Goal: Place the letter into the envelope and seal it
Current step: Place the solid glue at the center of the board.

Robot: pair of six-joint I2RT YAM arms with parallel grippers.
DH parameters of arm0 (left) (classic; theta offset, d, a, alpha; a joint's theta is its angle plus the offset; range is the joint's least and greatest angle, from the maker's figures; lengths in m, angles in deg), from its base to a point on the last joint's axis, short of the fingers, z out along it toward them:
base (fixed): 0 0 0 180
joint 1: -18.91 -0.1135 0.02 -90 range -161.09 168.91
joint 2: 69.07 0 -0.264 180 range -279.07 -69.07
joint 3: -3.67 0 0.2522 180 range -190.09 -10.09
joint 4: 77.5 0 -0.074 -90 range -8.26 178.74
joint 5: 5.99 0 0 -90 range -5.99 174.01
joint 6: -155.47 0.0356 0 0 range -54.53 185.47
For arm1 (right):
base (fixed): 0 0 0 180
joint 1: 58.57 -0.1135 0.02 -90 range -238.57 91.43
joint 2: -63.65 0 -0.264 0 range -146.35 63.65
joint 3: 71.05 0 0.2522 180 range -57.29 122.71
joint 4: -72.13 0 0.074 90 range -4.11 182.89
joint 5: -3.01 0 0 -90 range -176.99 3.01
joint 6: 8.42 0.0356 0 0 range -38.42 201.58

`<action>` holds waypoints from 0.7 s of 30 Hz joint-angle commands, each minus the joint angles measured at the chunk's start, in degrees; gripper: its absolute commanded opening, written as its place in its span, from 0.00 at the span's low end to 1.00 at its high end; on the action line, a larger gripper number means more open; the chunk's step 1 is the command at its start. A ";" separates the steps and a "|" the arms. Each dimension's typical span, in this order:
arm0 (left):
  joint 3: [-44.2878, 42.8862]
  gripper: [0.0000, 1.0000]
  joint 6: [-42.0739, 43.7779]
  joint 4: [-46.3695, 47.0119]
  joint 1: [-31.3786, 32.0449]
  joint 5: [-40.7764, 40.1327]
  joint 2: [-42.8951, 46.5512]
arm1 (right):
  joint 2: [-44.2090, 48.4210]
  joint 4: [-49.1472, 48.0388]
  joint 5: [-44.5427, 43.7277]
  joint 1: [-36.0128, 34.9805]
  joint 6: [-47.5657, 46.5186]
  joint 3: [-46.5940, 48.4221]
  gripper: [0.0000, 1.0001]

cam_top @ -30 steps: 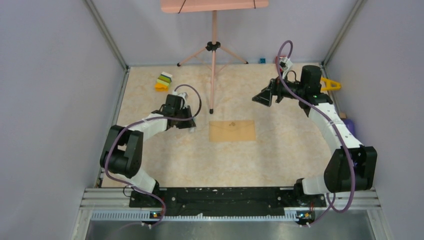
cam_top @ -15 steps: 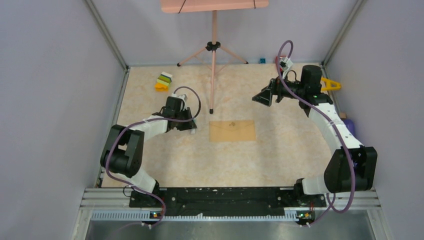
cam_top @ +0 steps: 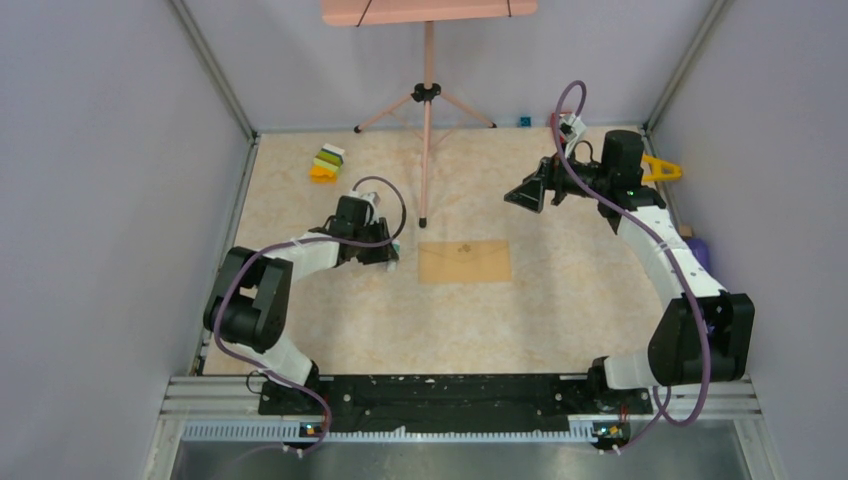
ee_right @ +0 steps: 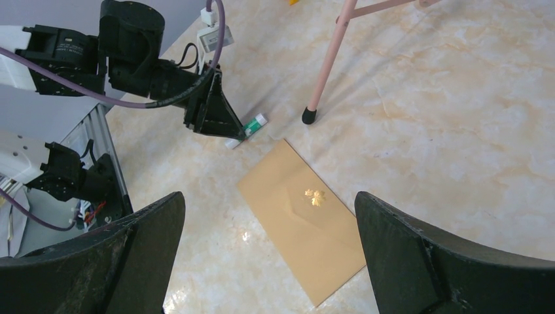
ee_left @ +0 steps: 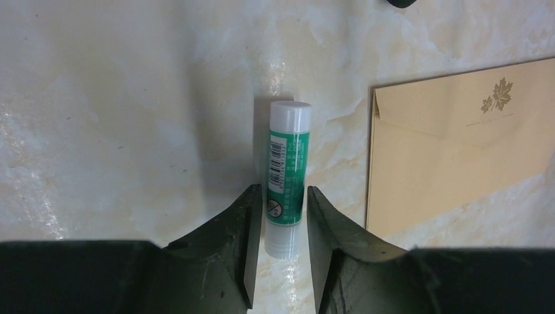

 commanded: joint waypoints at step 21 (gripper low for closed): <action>-1.19 0.90 -0.96 1.14 0.13 1.38 0.85 | 1.57 -1.53 0.11 -0.23 -0.89 -0.41 0.99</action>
